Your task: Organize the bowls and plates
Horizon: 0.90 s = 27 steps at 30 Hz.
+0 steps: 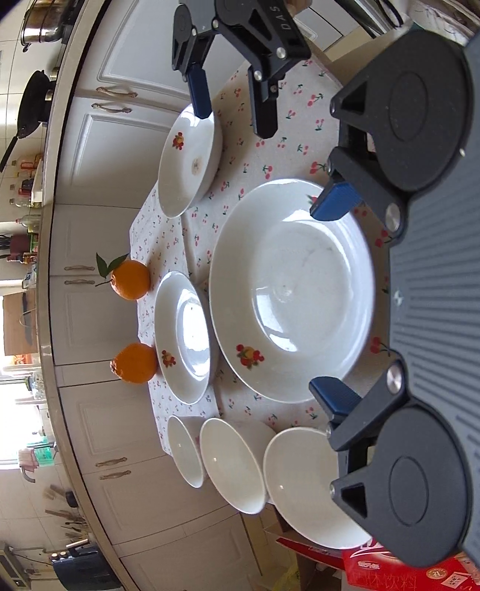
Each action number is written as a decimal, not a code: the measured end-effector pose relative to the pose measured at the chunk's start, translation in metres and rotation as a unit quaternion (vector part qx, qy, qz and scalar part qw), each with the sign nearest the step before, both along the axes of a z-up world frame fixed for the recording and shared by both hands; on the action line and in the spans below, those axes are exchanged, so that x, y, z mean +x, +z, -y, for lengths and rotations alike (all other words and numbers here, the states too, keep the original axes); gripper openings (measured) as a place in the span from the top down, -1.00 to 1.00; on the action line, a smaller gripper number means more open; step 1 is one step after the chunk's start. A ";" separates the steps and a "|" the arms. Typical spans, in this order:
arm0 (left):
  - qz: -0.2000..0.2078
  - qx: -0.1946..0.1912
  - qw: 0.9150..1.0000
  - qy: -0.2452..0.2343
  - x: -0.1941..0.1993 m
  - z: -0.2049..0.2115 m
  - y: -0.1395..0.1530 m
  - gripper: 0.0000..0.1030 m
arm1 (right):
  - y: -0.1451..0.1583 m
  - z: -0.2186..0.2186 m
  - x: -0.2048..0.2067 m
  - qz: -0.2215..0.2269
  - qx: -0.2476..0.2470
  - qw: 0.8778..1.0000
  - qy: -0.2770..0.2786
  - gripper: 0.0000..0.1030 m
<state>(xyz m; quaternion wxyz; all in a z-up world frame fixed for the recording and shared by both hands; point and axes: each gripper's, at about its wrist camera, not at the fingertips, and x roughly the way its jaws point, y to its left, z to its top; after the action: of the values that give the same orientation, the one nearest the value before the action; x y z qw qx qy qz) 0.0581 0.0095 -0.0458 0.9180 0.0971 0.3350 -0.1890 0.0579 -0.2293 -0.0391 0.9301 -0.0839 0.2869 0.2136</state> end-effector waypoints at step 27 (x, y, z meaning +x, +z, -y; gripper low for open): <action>-0.040 -0.011 0.999 -0.006 0.007 -0.003 -0.039 -0.80 | 0.004 -0.037 0.057 -0.034 -0.054 0.990 0.130 -1.00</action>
<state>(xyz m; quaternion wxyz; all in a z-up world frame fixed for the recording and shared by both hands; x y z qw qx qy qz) 0.0656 0.0128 -0.0850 0.9036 0.0808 0.3691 -0.2020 0.1146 -0.1927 -0.0354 0.8784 -0.1630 0.3158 0.3194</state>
